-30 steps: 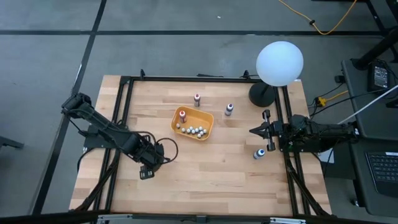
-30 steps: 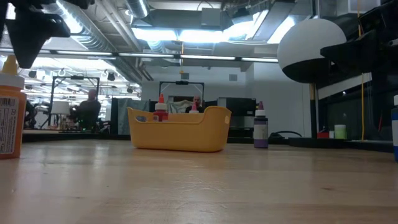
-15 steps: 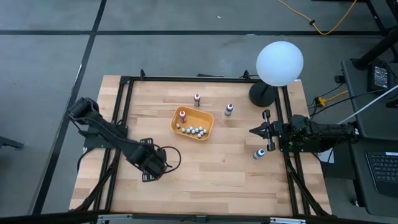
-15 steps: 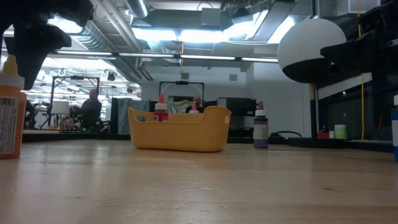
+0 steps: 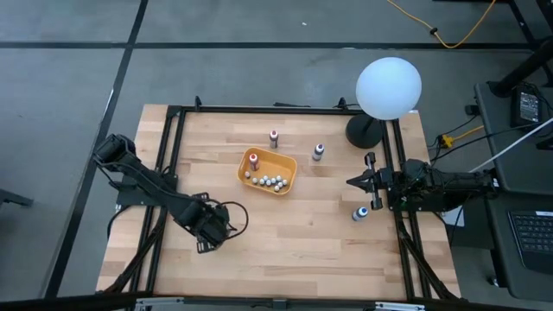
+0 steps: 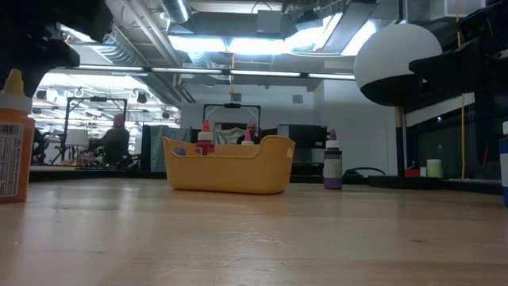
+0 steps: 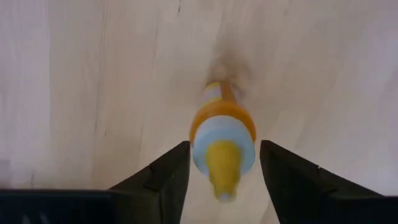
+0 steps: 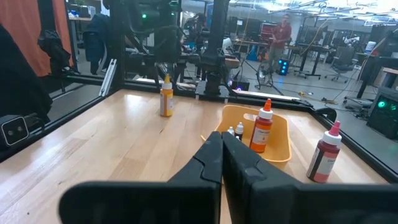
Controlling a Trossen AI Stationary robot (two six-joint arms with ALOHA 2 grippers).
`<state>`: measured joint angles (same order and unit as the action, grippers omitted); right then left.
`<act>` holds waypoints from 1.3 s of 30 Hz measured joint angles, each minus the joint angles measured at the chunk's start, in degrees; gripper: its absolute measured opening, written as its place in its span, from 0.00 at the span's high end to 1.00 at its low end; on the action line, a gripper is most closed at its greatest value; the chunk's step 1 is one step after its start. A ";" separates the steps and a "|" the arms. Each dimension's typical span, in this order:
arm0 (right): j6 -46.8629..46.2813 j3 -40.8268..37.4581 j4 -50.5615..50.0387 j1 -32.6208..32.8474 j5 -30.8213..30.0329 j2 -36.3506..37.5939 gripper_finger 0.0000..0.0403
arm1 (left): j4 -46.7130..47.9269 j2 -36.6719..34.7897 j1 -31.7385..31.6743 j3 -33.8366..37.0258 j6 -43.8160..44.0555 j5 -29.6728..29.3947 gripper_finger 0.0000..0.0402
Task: Pick & Place food coloring
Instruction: Put the large yellow food coloring bottle into the yellow bin
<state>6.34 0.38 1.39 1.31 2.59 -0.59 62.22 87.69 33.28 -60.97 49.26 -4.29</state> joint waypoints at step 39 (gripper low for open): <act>0.01 0.00 0.01 -0.01 0.00 0.00 0.98 | -0.58 -2.14 -0.04 -0.55 4.95 -3.70 0.72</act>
<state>6.35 0.38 1.40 1.31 2.59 -0.59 61.63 85.55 33.23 -61.52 54.21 -7.99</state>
